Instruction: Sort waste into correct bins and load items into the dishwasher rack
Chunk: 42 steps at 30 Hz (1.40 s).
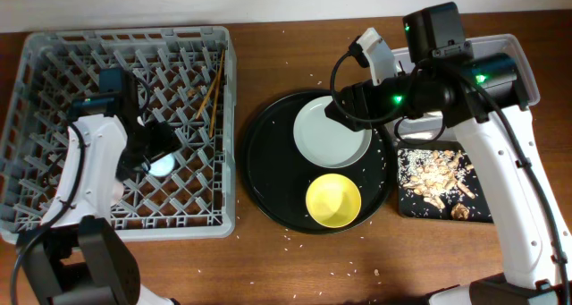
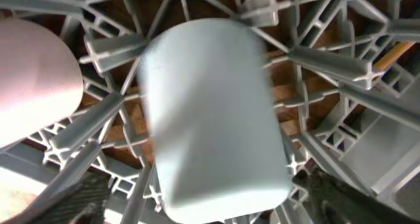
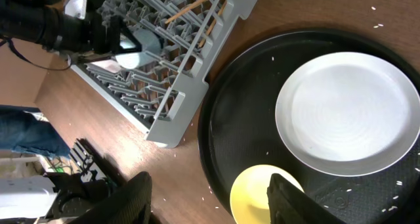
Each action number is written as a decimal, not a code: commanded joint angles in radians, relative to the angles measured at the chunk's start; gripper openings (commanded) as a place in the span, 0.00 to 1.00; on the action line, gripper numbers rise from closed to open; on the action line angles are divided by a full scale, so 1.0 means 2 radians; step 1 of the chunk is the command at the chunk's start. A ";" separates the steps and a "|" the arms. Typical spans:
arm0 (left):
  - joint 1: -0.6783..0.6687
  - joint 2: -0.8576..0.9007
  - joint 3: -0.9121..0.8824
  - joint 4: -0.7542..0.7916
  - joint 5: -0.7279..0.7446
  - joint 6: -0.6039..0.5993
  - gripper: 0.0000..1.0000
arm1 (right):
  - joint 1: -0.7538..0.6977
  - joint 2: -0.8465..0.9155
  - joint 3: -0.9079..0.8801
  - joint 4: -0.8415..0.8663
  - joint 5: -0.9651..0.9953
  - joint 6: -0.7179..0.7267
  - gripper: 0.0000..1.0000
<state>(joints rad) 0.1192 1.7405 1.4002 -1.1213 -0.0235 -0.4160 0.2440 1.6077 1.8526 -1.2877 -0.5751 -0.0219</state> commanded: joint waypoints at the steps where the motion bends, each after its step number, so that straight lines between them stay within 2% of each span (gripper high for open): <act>1: 0.003 0.001 0.027 -0.014 -0.008 0.000 0.99 | 0.002 0.003 -0.001 -0.004 0.006 0.002 0.58; 4: 0.003 -0.004 0.089 -0.053 0.000 0.011 0.99 | 0.002 0.003 -0.001 -0.004 0.006 0.002 0.58; 7: -0.006 -0.019 0.159 -0.084 0.043 0.066 0.99 | 0.002 0.003 -0.001 -0.004 0.013 0.002 0.61; 9: -0.015 -0.035 0.171 -0.087 0.063 0.093 0.99 | 0.002 0.003 -0.001 -0.007 0.049 0.010 0.62; 12: -0.038 -0.082 0.171 -0.079 0.152 0.196 0.99 | 0.002 0.006 -0.019 -0.015 0.180 0.101 0.61; 16: -0.070 -0.134 0.171 -0.078 0.175 0.245 0.98 | 0.004 0.030 -0.094 -0.009 0.177 0.120 0.52; 18: -0.093 -0.155 0.171 -0.079 0.175 0.250 0.99 | 0.027 0.045 -0.149 0.007 0.135 0.077 0.50; 21: -0.099 -0.160 0.171 -0.102 0.171 0.250 0.99 | 0.076 0.047 -0.198 0.041 0.137 0.077 0.51; 25: -0.099 -0.160 0.171 -0.104 0.171 0.250 0.99 | 0.105 0.046 -0.195 0.072 0.133 0.088 0.65; 28: -0.099 -0.160 0.171 -0.104 0.171 0.250 0.99 | 0.105 0.046 -0.180 0.059 0.080 0.094 0.68; 32: -0.099 -0.160 0.171 -0.104 0.171 0.250 0.99 | 0.107 0.046 -0.174 0.043 0.089 0.093 0.67; 34: -0.099 -0.160 0.171 -0.104 0.171 0.250 0.99 | 0.134 0.046 -0.193 0.042 0.091 0.134 0.64; 36: -0.099 -0.160 0.171 -0.104 0.171 0.250 0.99 | 0.178 0.049 -0.233 0.069 0.186 0.286 0.61; 37: -0.099 -0.160 0.171 -0.104 0.171 0.250 0.99 | 0.190 0.049 -0.252 0.097 0.200 0.327 0.61; 41: -0.099 -0.160 0.171 -0.104 0.171 0.250 0.99 | 0.198 0.057 -0.330 0.183 0.217 0.425 0.60; 42: -0.099 -0.160 0.171 -0.104 0.171 0.250 0.99 | 0.197 0.065 -0.347 0.204 0.214 0.426 0.60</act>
<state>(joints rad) -0.0776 1.4250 1.7283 -1.3285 0.3073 0.0643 0.6365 1.7126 1.2232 -0.9215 -0.1955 0.7017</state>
